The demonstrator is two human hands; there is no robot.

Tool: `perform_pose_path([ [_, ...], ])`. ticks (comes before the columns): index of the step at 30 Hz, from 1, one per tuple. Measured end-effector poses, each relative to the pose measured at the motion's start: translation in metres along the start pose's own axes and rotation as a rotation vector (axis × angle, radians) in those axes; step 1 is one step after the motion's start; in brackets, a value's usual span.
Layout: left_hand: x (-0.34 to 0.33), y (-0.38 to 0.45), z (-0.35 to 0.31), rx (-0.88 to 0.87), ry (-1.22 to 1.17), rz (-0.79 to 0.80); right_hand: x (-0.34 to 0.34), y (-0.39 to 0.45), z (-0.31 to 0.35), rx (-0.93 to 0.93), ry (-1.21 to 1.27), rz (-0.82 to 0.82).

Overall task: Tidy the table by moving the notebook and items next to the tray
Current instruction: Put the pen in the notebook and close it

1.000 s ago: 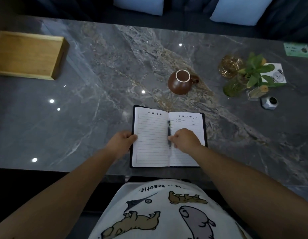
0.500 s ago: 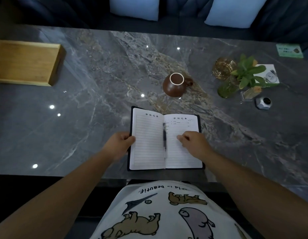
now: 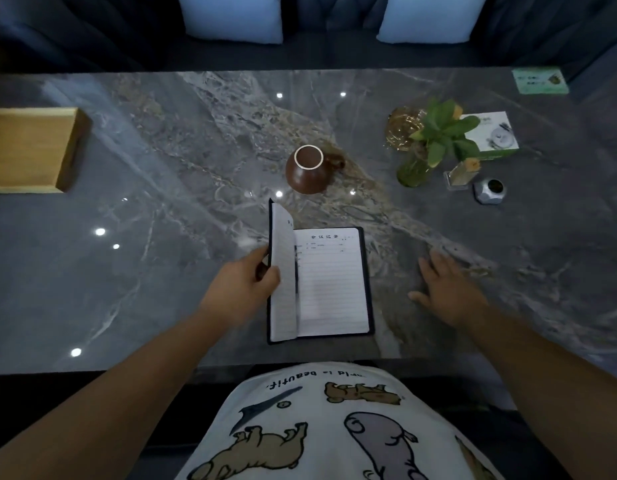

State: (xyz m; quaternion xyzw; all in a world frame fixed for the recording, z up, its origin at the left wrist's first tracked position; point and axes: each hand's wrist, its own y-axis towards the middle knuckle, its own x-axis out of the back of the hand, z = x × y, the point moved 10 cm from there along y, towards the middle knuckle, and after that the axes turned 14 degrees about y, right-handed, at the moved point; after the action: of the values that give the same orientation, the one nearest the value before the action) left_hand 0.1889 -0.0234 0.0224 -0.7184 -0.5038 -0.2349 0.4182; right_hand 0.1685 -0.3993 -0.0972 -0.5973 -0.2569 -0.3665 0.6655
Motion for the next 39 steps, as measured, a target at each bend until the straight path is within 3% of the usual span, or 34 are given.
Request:
perform_pose_path([
  [7, -0.027, 0.013, -0.054, -0.043, 0.167, -0.067, 0.001, -0.003, 0.006, 0.004, 0.04, 0.017],
  [14, -0.07, 0.025, -0.09, -0.021, 0.431, 0.022, 0.001, -0.004, 0.009, 0.034, 0.092, 0.017],
  [20, -0.094, 0.028, -0.092, -0.07, 0.6, 0.009, -0.001, -0.004, 0.007, 0.05, 0.105, 0.001],
  [26, -0.136, 0.03, -0.072, -0.166, 0.807, 0.092, -0.005, -0.001, 0.005, 0.06, 0.098, 0.0],
  [39, -0.159, 0.034, -0.056, -0.2, 0.949, 0.078, 0.012, 0.002, 0.018, 0.073, 0.109, 0.009],
])
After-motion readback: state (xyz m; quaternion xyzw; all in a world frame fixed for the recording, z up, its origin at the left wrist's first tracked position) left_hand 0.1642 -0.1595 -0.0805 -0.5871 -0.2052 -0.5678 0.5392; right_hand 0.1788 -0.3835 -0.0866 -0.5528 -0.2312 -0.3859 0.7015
